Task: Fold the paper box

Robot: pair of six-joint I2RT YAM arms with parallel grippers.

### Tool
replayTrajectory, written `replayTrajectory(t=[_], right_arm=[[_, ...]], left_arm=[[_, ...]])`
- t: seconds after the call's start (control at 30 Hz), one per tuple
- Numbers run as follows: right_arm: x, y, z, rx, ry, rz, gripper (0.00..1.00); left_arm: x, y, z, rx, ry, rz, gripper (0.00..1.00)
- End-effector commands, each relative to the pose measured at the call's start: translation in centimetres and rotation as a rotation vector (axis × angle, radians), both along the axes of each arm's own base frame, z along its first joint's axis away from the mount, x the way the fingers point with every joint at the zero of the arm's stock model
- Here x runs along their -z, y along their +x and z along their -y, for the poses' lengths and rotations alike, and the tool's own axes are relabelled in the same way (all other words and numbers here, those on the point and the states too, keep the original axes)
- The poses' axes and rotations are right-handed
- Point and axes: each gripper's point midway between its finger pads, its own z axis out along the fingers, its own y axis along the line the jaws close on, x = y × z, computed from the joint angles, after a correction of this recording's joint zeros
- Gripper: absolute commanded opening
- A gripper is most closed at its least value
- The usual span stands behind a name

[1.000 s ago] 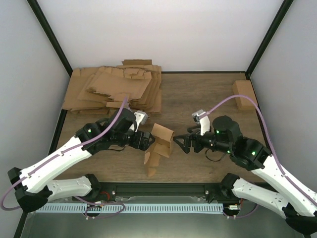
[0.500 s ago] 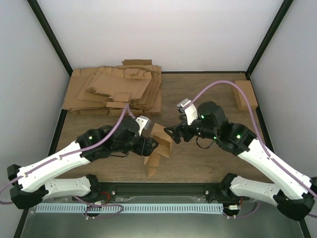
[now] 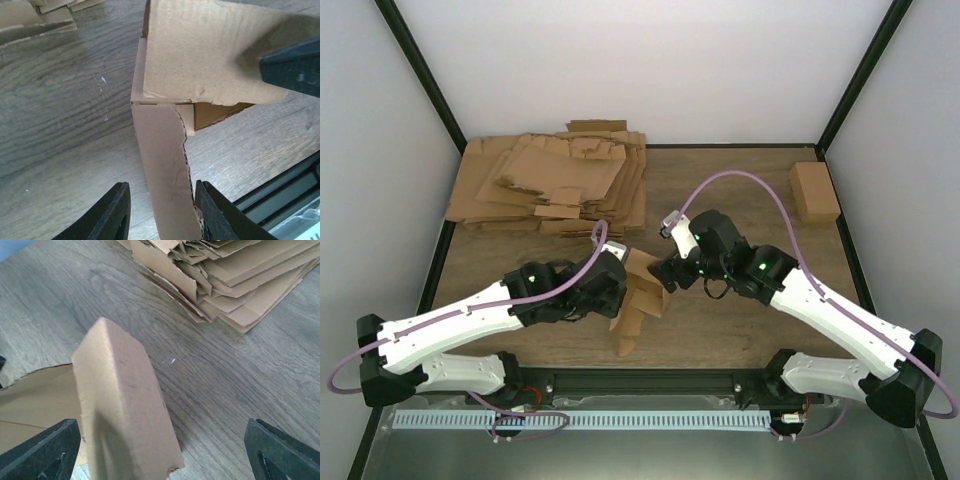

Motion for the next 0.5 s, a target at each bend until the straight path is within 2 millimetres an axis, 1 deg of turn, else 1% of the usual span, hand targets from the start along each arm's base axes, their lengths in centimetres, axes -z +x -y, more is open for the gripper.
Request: replayTrajectory(t=[0.0,0.1,0.17,0.23,0.3,0.33,0.4,0.47], right_arm=[[-1.2,1.2,-0.1,0.027,0.038,0.094,0.94],[-1.6,1.1,0.0,0.029,0.086,0.131,0.97],[-2.0,1.0,0.0,0.027,0.122,0.156,0.97],[-2.0,0.8,0.1,0.028,0.140,0.169,0.99],[-2.0,0.8,0.3,0.035,0.154,0.178,1.00],[-1.7,0.8,0.5,0.043,0.155,0.180,1.00],[-1.9,0.9,0.9,0.067,0.170,0.192,1.00],[-2.2,0.9,1.3,0.090,0.186,0.202,1.00]], left_arm=[[-0.8,0.5,0.1,-0.015,-0.010,0.036,0.37],[-1.0,0.3,0.6,0.005,-0.050,0.039,0.35],[-1.0,0.2,0.9,0.013,-0.076,0.034,0.32],[-1.0,0.1,1.4,0.015,-0.095,0.019,0.27],[-0.7,-0.1,1.7,0.018,-0.099,0.003,0.19],[-0.5,-0.1,1.7,0.010,-0.093,-0.001,0.17],[0.0,0.1,1.2,-0.025,-0.078,-0.008,0.12],[0.0,0.3,1.0,-0.053,-0.079,-0.010,0.07]])
